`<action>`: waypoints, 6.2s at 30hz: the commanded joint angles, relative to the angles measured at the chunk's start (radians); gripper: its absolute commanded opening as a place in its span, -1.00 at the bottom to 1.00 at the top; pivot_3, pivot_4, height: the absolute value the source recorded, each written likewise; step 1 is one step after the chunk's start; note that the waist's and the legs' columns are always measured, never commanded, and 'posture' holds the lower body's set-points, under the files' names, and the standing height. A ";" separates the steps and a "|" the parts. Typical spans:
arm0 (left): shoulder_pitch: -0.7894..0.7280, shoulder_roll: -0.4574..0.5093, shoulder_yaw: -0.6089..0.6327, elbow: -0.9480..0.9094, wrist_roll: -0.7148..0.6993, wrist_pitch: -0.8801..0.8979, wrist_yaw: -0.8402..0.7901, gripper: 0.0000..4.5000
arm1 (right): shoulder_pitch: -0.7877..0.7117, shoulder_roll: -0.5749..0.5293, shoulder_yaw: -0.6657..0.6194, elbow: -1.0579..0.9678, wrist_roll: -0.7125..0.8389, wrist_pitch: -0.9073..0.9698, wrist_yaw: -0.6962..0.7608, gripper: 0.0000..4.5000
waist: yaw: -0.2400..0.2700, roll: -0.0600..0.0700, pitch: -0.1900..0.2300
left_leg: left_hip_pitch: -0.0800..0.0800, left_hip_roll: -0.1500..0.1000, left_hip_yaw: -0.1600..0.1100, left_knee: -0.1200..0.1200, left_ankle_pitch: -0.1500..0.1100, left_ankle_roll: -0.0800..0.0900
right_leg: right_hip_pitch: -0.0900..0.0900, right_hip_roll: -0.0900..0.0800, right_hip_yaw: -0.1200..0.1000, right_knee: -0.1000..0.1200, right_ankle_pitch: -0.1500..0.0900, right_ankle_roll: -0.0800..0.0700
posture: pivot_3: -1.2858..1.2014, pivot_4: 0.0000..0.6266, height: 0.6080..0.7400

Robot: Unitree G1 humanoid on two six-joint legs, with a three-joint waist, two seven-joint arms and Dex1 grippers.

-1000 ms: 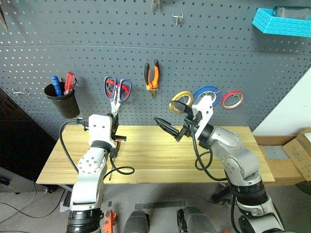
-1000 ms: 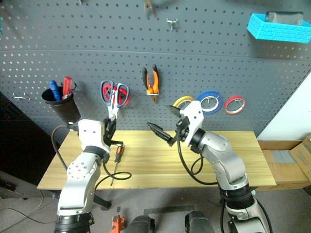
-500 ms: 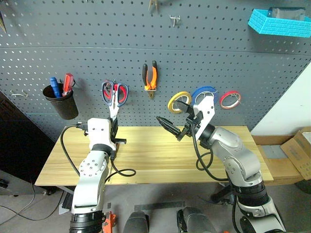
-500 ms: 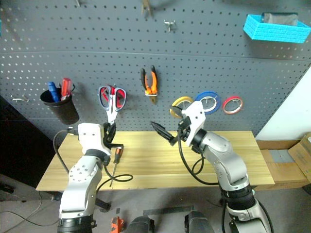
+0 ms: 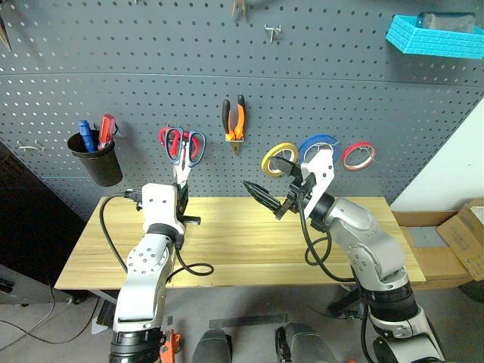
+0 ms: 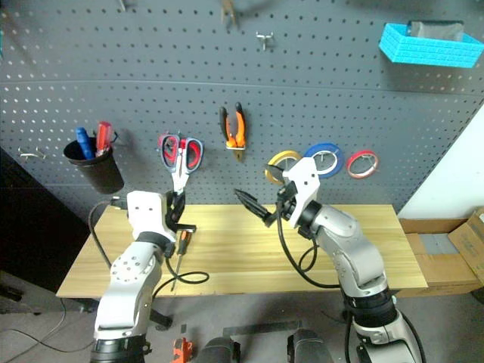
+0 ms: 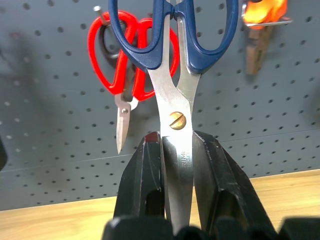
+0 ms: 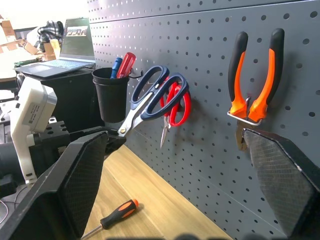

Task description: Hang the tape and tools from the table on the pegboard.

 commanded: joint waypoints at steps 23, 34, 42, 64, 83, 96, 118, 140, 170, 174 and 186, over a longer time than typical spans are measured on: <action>-0.019 -0.007 0.085 -0.054 -0.061 0.077 0.035 -0.80 | -0.029 0.008 -0.010 0.017 -0.009 -0.069 0.012 1.00 | 0.001 0.000 -0.016 | 0.011 0.000 0.000 -0.001 0.000 0.000 | 0.010 0.000 0.000 0.000 -0.001 0.000 | 0.09 -0.85 1.00; -0.049 0.009 0.087 0.004 -0.071 0.144 0.024 -0.80 | -0.019 0.004 -0.013 -0.005 -0.008 -0.060 -0.005 1.00 | 0.000 0.000 -0.016 | 0.011 0.000 0.001 -0.001 0.000 0.000 | 0.010 0.001 0.001 -0.001 -0.001 0.000 | 0.06 -0.84 1.00; -0.066 0.015 0.084 0.020 -0.069 0.147 0.018 0.10 | -0.016 -0.001 -0.011 -0.011 -0.008 -0.056 -0.004 1.00 | -0.003 0.000 -0.016 | 0.011 0.000 0.001 -0.001 0.000 0.000 | 0.010 0.001 0.001 -0.001 -0.002 0.000 | 0.06 -0.82 1.00; -0.223 0.242 0.125 0.642 -0.088 0.138 -0.180 1.00 | -0.132 0.082 0.329 0.160 -0.185 0.027 0.065 1.00 | -0.028 0.006 0.053 | 0.015 0.001 -0.002 -0.002 0.000 0.000 | 0.010 0.002 0.000 0.001 -0.006 -0.008 | 0.02 -0.26 1.00; -0.480 0.289 -0.011 1.018 -0.029 0.220 -0.306 0.73 | -0.149 0.098 0.289 0.134 -0.203 0.137 0.036 1.00 | -0.034 0.004 0.097 | -0.020 -0.001 -0.015 -0.001 -0.003 0.002 | -0.019 -0.008 -0.008 0.002 -0.002 -0.007 | -0.03 -0.29 1.00; -0.496 0.295 -0.016 1.038 -0.024 0.189 -0.308 -0.58 | -0.157 0.084 0.252 0.149 -0.217 0.117 0.030 1.00 | -0.043 -0.002 0.090 | -0.020 -0.002 -0.015 0.000 -0.003 0.001 | -0.019 -0.008 -0.007 0.002 -0.001 -0.006 | -0.04 -0.55 1.00; -0.203 0.370 0.117 -0.077 0.228 0.070 0.011 -0.58 | -0.163 0.202 0.052 0.031 0.042 0.065 0.087 1.00 | -0.019 -0.014 0.057 | -0.019 0.000 -0.016 0.000 -0.001 -0.003 | -0.019 -0.011 -0.005 0.007 0.002 -0.005 | 0.09 -0.69 1.00; -0.754 0.461 0.209 0.693 0.098 -0.275 0.109 -0.58 | -0.319 0.260 0.045 0.194 -0.037 -0.077 -0.006 1.00 | -0.001 -0.011 0.050 | -0.018 -0.002 -0.010 0.001 0.002 -0.005 | -0.019 -0.006 -0.008 0.012 0.003 -0.007 | 0.06 -0.62 1.00; -0.447 0.300 0.415 0.275 -0.199 0.122 0.137 0.99 | -0.156 0.051 0.040 0.078 -0.024 -0.033 0.071 1.00 | 0.001 -0.020 0.004 | -0.015 -0.003 -0.010 0.002 0.003 -0.006 | -0.017 -0.007 -0.008 0.014 0.003 -0.007 | 0.08 -0.86 1.00; -0.358 0.229 0.438 0.107 -0.252 0.193 0.167 0.99 | -0.076 -0.038 0.013 0.004 -0.003 -0.002 0.092 1.00 | 0.001 -0.021 -0.002 | -0.009 -0.003 -0.008 0.001 0.002 -0.006 | -0.010 -0.007 -0.006 0.011 0.003 -0.007 | 0.09 -0.87 1.00; -0.005 0.047 0.126 -0.211 -0.269 0.306 0.096 0.99 | 0.163 -0.173 -0.018 -0.142 -0.126 0.069 -0.064 1.00 | 0.000 -0.013 -0.031 | 0.017 -0.001 -0.001 -0.001 0.002 -0.006 | 0.012 0.000 0.001 0.007 -0.007 -0.009 | 0.07 -0.94 1.00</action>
